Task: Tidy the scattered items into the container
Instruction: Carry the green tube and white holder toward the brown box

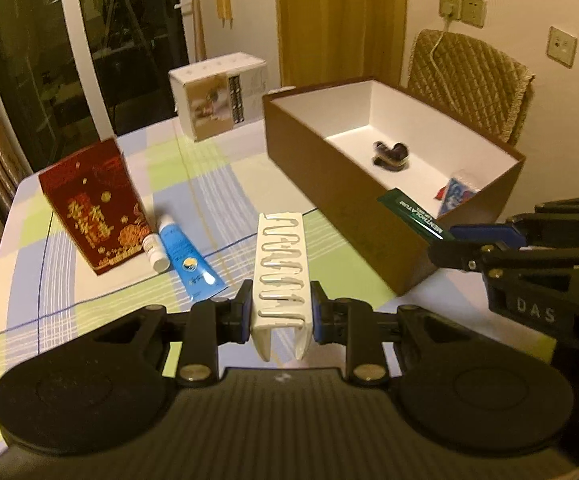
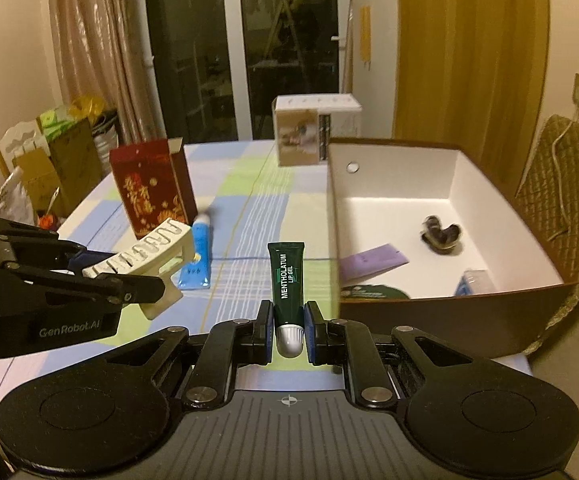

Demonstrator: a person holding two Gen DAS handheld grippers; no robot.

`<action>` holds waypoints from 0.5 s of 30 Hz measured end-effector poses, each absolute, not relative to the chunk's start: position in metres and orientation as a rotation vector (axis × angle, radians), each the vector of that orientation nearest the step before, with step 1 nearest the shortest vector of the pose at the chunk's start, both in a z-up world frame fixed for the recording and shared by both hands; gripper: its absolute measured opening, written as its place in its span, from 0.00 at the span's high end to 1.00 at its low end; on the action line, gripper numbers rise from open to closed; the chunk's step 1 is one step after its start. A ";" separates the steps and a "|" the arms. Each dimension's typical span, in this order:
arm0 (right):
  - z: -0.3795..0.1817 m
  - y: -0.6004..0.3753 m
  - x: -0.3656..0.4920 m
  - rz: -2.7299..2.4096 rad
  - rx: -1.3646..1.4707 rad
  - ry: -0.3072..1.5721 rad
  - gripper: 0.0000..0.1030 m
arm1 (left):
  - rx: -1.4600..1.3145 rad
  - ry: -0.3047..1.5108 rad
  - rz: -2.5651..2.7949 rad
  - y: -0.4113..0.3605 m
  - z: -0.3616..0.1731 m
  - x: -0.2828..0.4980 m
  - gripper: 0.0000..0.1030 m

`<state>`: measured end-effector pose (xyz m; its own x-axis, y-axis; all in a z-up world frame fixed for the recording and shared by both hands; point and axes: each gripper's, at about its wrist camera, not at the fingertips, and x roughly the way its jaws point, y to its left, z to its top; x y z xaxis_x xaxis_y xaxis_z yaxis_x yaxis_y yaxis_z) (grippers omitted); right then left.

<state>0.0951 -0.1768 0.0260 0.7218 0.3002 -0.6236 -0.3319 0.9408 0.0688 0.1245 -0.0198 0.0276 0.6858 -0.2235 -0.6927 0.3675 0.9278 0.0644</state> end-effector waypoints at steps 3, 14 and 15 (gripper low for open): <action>0.035 -0.188 0.090 0.334 -0.035 0.663 0.83 | 0.219 0.731 -0.349 -0.032 0.037 0.119 0.78; 0.057 -0.227 0.085 0.278 -0.014 0.630 0.83 | 0.250 0.692 -0.410 -0.072 0.058 0.112 0.78; 0.058 -0.230 0.084 0.274 -0.014 0.630 0.83 | 0.252 0.690 -0.415 -0.075 0.058 0.112 0.78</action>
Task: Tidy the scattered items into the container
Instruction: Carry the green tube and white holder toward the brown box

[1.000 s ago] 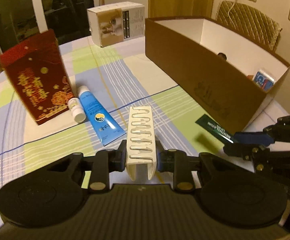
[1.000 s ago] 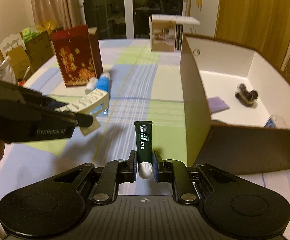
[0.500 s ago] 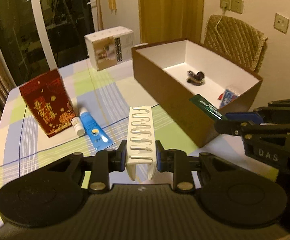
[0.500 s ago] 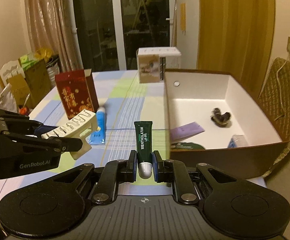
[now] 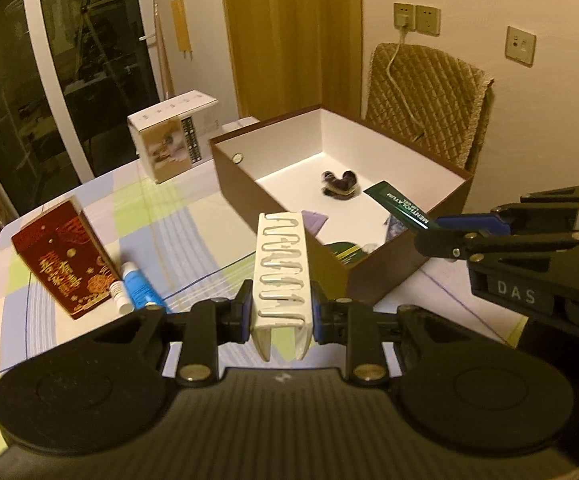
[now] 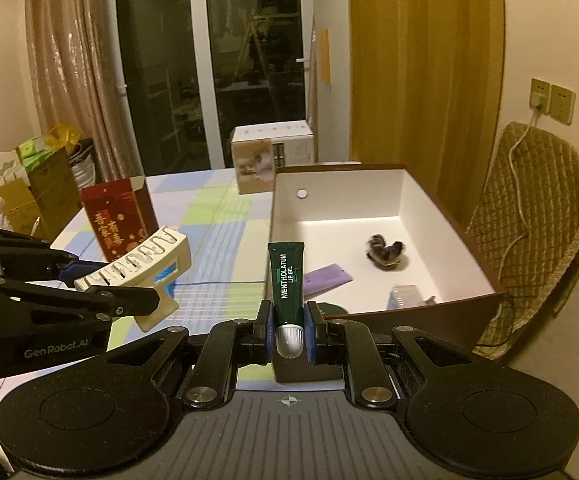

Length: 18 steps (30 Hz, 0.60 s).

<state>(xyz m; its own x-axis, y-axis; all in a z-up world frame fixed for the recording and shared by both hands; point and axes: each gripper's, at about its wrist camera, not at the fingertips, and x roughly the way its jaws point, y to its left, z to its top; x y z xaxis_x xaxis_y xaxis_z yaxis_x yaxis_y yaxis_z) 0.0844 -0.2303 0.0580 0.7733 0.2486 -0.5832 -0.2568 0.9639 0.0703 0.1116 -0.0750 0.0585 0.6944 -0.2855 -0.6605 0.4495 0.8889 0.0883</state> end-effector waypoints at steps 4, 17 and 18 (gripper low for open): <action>0.060 -0.241 0.084 0.259 -0.009 0.628 0.83 | 0.258 0.689 -0.434 -0.085 0.059 0.112 0.78; 0.064 -0.269 0.091 0.213 0.014 0.618 0.83 | 0.275 0.684 -0.475 -0.109 0.062 0.117 0.78; 0.064 -0.271 0.092 0.210 0.016 0.617 0.83 | 0.276 0.684 -0.478 -0.111 0.062 0.117 0.78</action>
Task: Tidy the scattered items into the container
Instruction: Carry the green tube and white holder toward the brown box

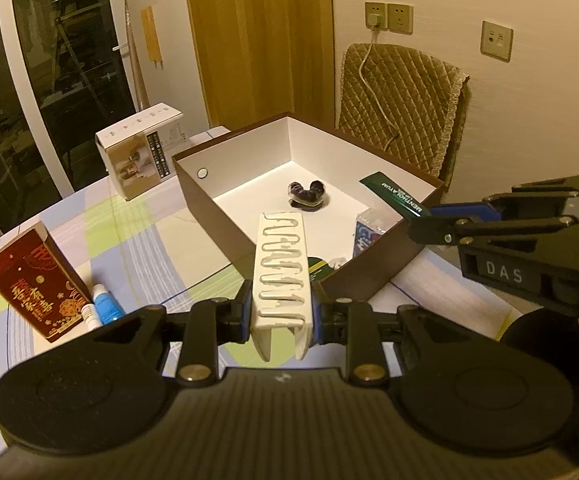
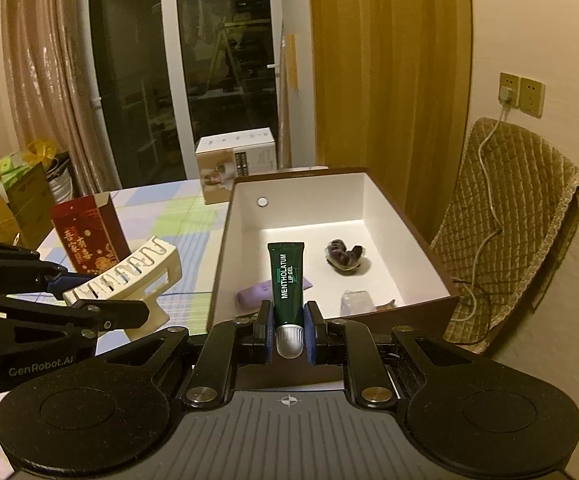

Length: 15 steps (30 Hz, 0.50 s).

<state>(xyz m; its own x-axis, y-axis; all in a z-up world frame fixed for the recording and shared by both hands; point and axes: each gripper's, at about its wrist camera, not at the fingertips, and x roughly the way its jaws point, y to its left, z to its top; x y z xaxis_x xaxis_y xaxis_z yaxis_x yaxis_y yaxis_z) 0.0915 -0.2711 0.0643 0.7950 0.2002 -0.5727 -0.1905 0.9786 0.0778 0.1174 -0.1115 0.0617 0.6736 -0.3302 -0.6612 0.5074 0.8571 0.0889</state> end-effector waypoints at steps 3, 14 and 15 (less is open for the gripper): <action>0.064 -0.278 0.095 0.199 0.024 0.619 0.83 | 0.279 0.684 -0.490 -0.118 0.061 0.121 0.78; 0.064 -0.307 0.122 0.155 0.043 0.620 0.83 | 0.292 0.687 -0.529 -0.147 0.055 0.146 0.78; 0.063 -0.309 0.125 0.152 0.044 0.620 0.83 | 0.293 0.687 -0.532 -0.150 0.055 0.149 0.78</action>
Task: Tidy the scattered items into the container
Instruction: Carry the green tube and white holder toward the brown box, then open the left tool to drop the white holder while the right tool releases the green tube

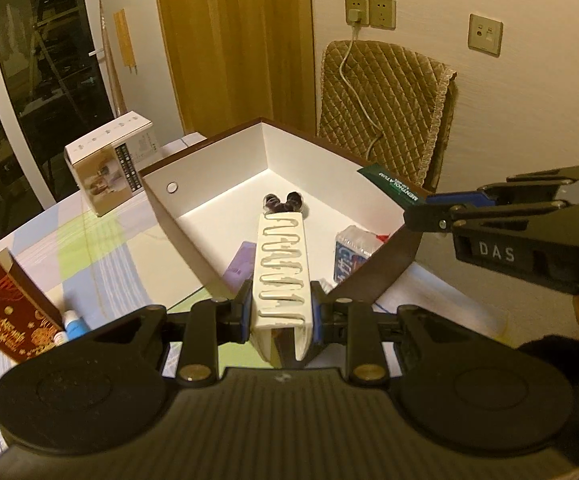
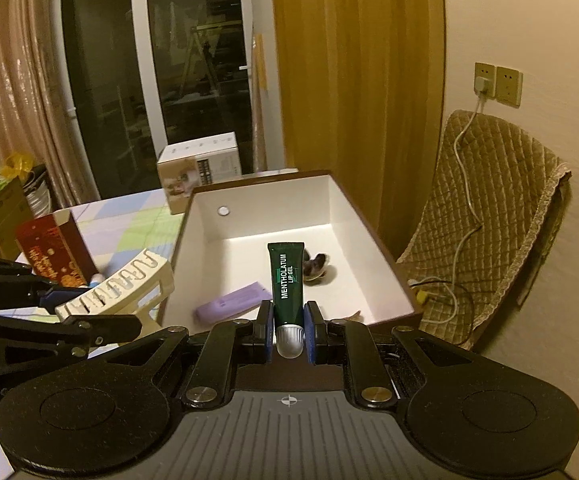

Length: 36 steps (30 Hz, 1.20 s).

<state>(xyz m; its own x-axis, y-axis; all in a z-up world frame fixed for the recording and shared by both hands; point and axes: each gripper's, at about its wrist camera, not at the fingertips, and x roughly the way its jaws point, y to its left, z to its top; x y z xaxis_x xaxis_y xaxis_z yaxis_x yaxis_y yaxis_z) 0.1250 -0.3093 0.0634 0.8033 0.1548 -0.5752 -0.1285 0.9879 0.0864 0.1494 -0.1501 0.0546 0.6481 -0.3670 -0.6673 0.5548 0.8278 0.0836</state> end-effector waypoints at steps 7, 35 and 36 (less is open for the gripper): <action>0.061 -0.323 0.152 0.139 0.031 0.622 0.83 | 0.308 0.685 -0.557 -0.171 0.049 0.174 0.78; 0.024 -0.340 0.201 0.139 0.026 0.698 0.83 | 0.321 0.730 -0.575 -0.202 0.011 0.228 0.78; 0.023 -0.340 0.201 0.139 0.026 0.699 0.83 | 0.322 0.732 -0.576 -0.202 0.011 0.229 0.78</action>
<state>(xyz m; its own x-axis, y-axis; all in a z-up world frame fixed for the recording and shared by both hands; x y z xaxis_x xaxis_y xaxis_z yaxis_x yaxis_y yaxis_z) 0.2015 -0.3400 0.0231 0.7564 0.1363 -0.6397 -0.1191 0.9904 0.0702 0.2288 -0.2022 0.0108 0.6007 -0.3781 -0.7044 0.5956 0.7994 0.0787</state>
